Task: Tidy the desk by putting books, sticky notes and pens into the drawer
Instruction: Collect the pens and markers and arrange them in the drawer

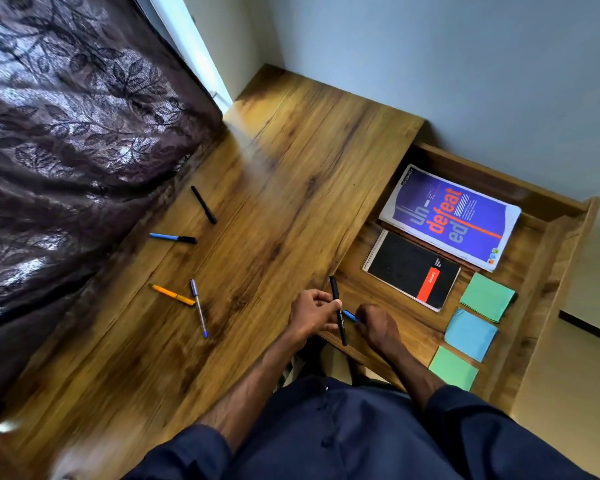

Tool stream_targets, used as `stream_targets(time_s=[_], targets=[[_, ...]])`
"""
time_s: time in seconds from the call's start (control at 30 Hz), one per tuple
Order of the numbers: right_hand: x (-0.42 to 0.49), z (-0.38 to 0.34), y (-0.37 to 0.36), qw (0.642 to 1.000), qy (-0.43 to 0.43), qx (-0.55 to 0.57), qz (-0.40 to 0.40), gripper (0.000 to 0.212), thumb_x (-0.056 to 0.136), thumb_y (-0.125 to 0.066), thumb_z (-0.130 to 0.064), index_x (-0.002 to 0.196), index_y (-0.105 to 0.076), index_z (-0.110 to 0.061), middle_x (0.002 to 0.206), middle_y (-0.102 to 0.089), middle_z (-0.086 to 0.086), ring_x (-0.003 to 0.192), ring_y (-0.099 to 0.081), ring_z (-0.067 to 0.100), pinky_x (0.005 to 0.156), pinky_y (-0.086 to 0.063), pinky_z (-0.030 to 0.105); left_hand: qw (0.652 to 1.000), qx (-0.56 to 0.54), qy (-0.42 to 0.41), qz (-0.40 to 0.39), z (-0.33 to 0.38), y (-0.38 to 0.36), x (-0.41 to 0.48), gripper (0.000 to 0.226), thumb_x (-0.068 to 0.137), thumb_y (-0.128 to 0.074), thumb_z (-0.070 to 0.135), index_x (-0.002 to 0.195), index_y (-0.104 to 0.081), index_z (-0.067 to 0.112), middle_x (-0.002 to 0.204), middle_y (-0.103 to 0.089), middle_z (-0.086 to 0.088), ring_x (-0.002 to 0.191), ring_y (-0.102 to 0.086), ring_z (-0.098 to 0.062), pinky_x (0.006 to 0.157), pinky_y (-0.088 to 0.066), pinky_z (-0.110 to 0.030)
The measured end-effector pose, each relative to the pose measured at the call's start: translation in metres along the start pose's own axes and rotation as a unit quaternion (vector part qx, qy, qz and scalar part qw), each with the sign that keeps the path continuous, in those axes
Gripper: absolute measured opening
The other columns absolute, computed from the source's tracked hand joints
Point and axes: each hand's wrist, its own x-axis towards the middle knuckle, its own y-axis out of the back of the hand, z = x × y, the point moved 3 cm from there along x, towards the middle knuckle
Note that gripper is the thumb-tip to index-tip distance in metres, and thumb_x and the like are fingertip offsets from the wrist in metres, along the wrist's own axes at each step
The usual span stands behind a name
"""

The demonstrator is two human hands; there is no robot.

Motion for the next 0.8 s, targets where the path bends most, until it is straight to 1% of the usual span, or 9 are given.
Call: stream_targets(time_s=[0.07, 0.17, 0.27, 0.33, 0.43, 0.53, 0.67, 0.73, 0.8], targets=[[0.002, -0.004, 0.005, 0.998, -0.032, 0.042, 0.038, 0.018, 0.096, -0.063, -0.016, 0.111, -0.072, -0.009, 0.110, -0.072, 0.008, 0.099, -0.066, 0.020, 0.085, -0.056, 0.034, 1.000, 0.001, -0.002, -0.001, -0.001, -0.001, 0.001, 0.022, 0.090, -0.076, 0.017, 0.106, -0.064, 0.005, 0.099, -0.074, -0.016, 0.075, -0.078, -0.019, 0.063, -0.064, -0.032], [0.008, -0.010, 0.022, 0.975, -0.071, 0.188, 0.099, 0.017, 0.094, -0.068, -0.018, 0.105, -0.077, -0.008, 0.103, -0.076, 0.008, 0.096, -0.071, 0.022, 0.087, -0.059, 0.039, 1.000, 0.012, -0.004, -0.005, -0.002, -0.006, 0.004, 0.019, 0.090, -0.076, 0.017, 0.102, -0.064, 0.008, 0.098, -0.074, -0.015, 0.076, -0.077, -0.019, 0.065, -0.065, -0.035], [0.013, -0.015, 0.039, 0.906, -0.068, 0.419, 0.011, 0.026, 0.094, -0.069, -0.033, 0.098, -0.079, -0.009, 0.094, -0.078, 0.012, 0.090, -0.076, 0.027, 0.078, -0.061, 0.040, 0.999, 0.032, -0.023, -0.005, 0.003, -0.013, 0.007, 0.022, 0.090, -0.076, 0.018, 0.104, -0.063, 0.009, 0.096, -0.073, -0.013, 0.074, -0.077, -0.018, 0.064, -0.065, -0.034], [0.013, -0.019, 0.049, 0.876, -0.041, 0.477, -0.048, 0.029, 0.090, -0.074, -0.037, 0.104, -0.079, -0.012, 0.098, -0.078, 0.012, 0.090, -0.076, 0.023, 0.076, -0.063, 0.035, 0.997, 0.061, -0.052, 0.000, 0.008, -0.017, 0.009, 0.024, 0.088, -0.078, 0.021, 0.104, -0.063, 0.011, 0.093, -0.073, -0.010, 0.069, -0.077, -0.015, 0.060, -0.064, -0.030], [0.013, -0.015, 0.055, 0.882, -0.039, 0.468, -0.041, 0.038, 0.082, -0.083, -0.025, 0.114, -0.074, -0.009, 0.099, -0.079, 0.007, 0.091, -0.077, 0.022, 0.073, -0.063, 0.031, 0.990, 0.107, -0.095, 0.010, 0.014, -0.024, 0.011, 0.022, 0.086, -0.080, 0.024, 0.101, -0.066, 0.014, 0.092, -0.075, -0.006, 0.072, -0.077, -0.016, 0.066, -0.066, -0.036], [0.013, -0.007, 0.055, 0.880, -0.064, 0.471, -0.004, 0.037, 0.081, -0.084, -0.018, 0.114, -0.073, -0.006, 0.097, -0.079, 0.008, 0.087, -0.078, 0.023, 0.069, -0.062, 0.029, 0.978, 0.164, -0.130, -0.005, 0.015, -0.030, 0.011, 0.023, 0.086, -0.079, 0.024, 0.106, -0.070, 0.015, 0.097, -0.077, -0.003, 0.083, -0.076, -0.015, 0.075, -0.065, -0.039], [0.015, 0.002, 0.051, 0.954, -0.072, 0.280, 0.076, 0.027, 0.083, -0.082, -0.012, 0.110, -0.077, -0.009, 0.102, -0.077, 0.005, 0.093, -0.073, 0.018, 0.078, -0.057, 0.026, 0.963, 0.229, -0.139, 0.014, 0.011, -0.024, 0.011, 0.017, 0.086, -0.075, 0.022, 0.102, -0.072, 0.018, 0.103, -0.075, 0.002, 0.093, -0.072, -0.011, 0.087, -0.061, -0.033], [0.014, 0.004, 0.042, 0.973, -0.081, 0.202, 0.073, 0.030, 0.084, -0.080, -0.011, 0.113, -0.076, -0.009, 0.107, -0.076, 0.006, 0.097, -0.071, 0.017, 0.080, -0.054, 0.026, 0.963, 0.237, -0.130, 0.020, 0.006, -0.020, 0.010, 0.014, 0.088, -0.072, 0.019, 0.101, -0.071, 0.019, 0.102, -0.074, 0.003, 0.091, -0.072, -0.011, 0.086, -0.061, -0.032], [0.012, 0.004, 0.032, 0.987, -0.077, 0.129, 0.056, 0.031, 0.086, -0.076, -0.012, 0.117, -0.075, -0.011, 0.112, -0.075, 0.007, 0.101, -0.070, 0.020, 0.081, -0.053, 0.027, 0.959, 0.249, -0.132, 0.022, 0.000, -0.015, 0.009, 0.012, 0.088, -0.070, 0.017, 0.100, -0.071, 0.020, 0.101, -0.073, 0.005, 0.089, -0.071, -0.007, 0.079, -0.060, -0.022]])
